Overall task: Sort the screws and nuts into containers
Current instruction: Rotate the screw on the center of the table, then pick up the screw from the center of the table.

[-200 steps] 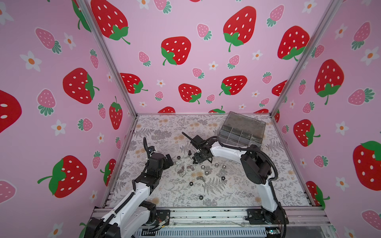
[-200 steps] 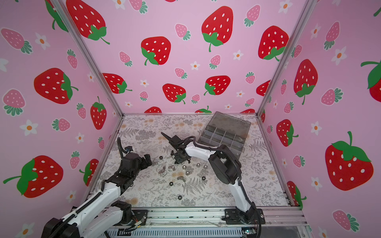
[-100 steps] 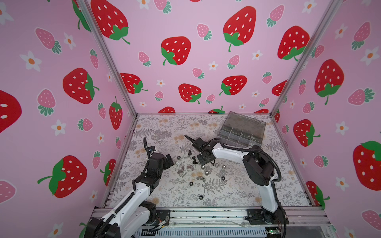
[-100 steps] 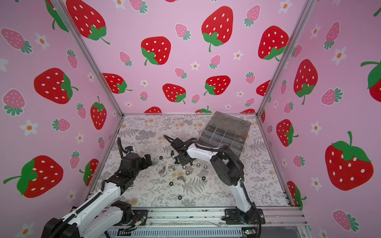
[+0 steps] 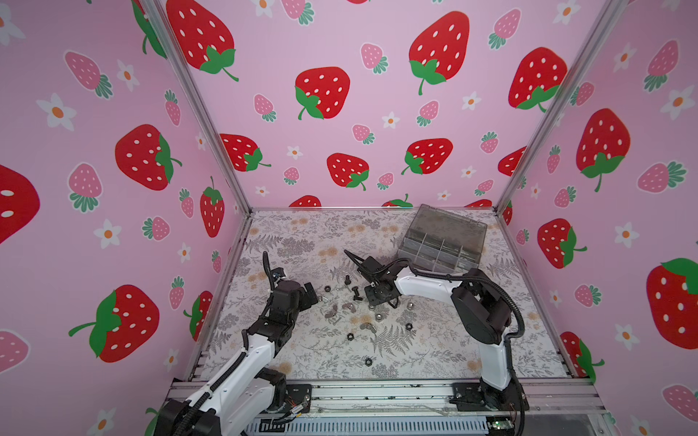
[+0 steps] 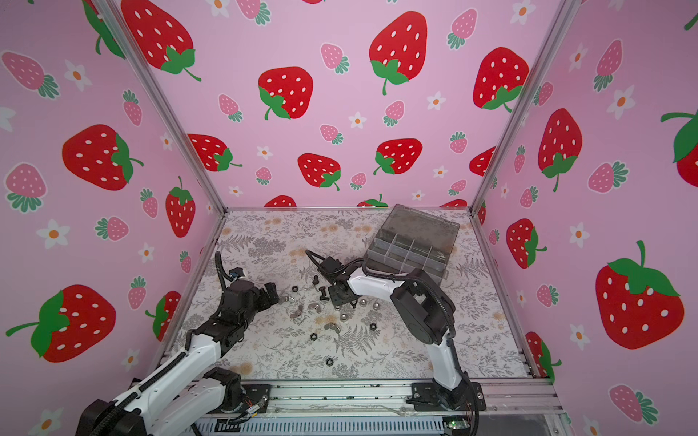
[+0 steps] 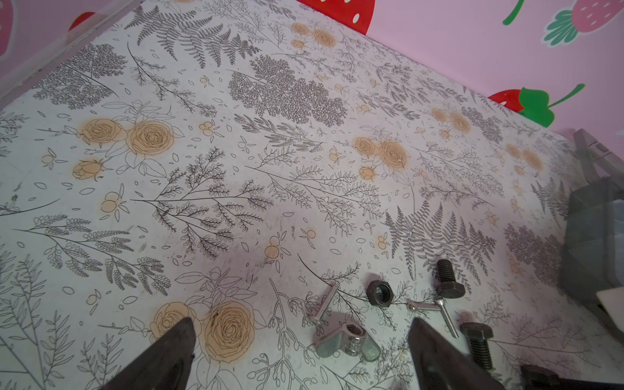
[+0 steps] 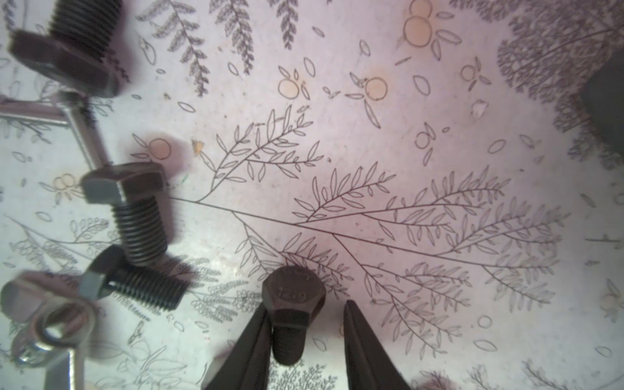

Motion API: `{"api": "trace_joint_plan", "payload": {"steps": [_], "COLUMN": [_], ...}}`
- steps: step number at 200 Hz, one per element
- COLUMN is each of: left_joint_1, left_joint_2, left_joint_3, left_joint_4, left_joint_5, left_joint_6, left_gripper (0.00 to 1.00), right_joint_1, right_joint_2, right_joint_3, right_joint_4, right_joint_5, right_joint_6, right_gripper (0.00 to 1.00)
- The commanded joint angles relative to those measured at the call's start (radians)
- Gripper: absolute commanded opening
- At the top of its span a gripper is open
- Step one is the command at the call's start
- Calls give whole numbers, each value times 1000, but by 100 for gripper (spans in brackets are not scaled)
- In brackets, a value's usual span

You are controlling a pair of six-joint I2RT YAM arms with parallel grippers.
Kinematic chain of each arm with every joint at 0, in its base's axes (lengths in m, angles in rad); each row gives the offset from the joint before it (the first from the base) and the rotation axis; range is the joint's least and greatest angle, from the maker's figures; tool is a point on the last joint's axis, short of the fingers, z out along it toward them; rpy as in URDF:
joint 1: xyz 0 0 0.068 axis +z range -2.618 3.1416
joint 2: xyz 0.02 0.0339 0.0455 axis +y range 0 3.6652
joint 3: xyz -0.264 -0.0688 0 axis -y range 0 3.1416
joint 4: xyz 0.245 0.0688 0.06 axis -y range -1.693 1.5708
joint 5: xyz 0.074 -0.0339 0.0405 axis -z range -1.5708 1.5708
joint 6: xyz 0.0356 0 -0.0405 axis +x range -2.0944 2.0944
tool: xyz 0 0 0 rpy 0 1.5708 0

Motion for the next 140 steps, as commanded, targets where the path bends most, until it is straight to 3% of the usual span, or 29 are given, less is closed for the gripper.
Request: {"api": "trace_joint_plan", "payload": {"steps": [1, 23, 82, 140], "left_joint_1": [-3, -3, -3, -3], "left_joint_2": [-12, -12, -30, -29], "left_joint_3": [28, 29, 34, 39], "left_joint_4": [-10, -11, -19, -18], "left_joint_5": [-13, -11, -16, -21], "left_joint_6": [-19, -15, -11, -7], "left_gripper": [99, 99, 99, 99], "right_joint_1": [7, 7, 7, 3], "right_joint_2": [3, 21, 22, -81], "right_joint_3": [-24, -12, 13, 48], "right_joint_4": [4, 16, -1, -43], "right_joint_5": [-2, 5, 14, 139], "right_joint_6": [20, 4, -6, -17], "right_gripper": [36, 30, 2, 0]}}
